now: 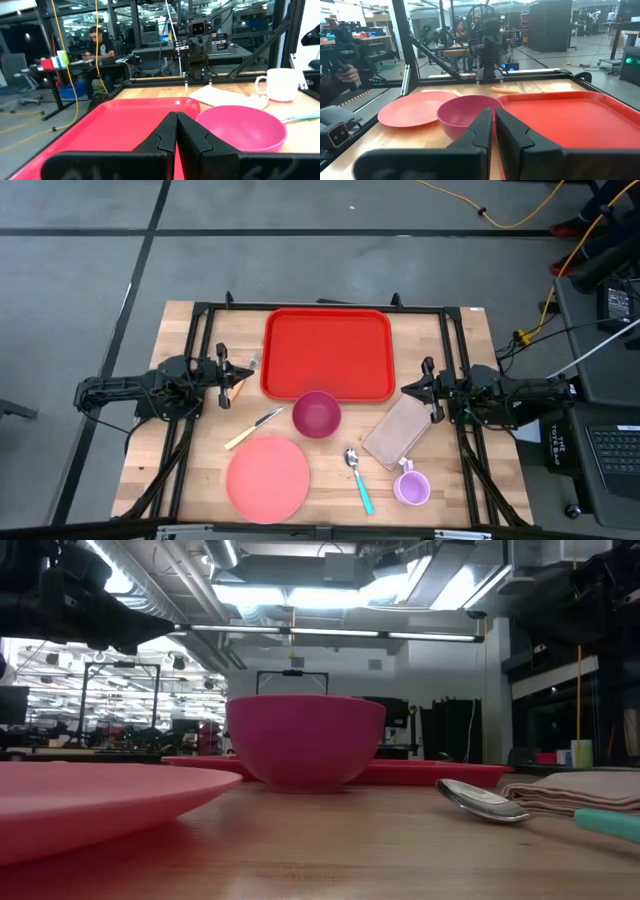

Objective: Set up tray
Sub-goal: Put the light purple mug on the red tray

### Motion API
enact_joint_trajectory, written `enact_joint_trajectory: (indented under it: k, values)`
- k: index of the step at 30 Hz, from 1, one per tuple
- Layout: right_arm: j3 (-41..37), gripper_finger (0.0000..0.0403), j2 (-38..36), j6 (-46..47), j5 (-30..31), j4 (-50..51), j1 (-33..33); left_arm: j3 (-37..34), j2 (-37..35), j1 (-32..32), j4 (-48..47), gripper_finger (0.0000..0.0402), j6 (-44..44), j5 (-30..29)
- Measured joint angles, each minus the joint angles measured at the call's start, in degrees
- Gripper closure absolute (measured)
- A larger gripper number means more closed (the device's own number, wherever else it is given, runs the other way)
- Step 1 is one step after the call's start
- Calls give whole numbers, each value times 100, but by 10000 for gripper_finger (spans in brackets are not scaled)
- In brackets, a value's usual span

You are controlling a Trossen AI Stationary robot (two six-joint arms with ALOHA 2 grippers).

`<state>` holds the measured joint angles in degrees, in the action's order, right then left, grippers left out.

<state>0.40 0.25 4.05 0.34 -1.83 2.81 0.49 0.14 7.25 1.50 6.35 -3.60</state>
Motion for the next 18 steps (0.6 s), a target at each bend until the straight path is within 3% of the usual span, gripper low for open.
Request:
enact_joint_trajectory:
  k: [9,18]
  values:
    - [0,376,0,52,172,-4,2,0,-1,-2,64,398,432,-289]
    - [0,396,11,-127,258,-3,0,0,-1,0,133,398,153,-349]
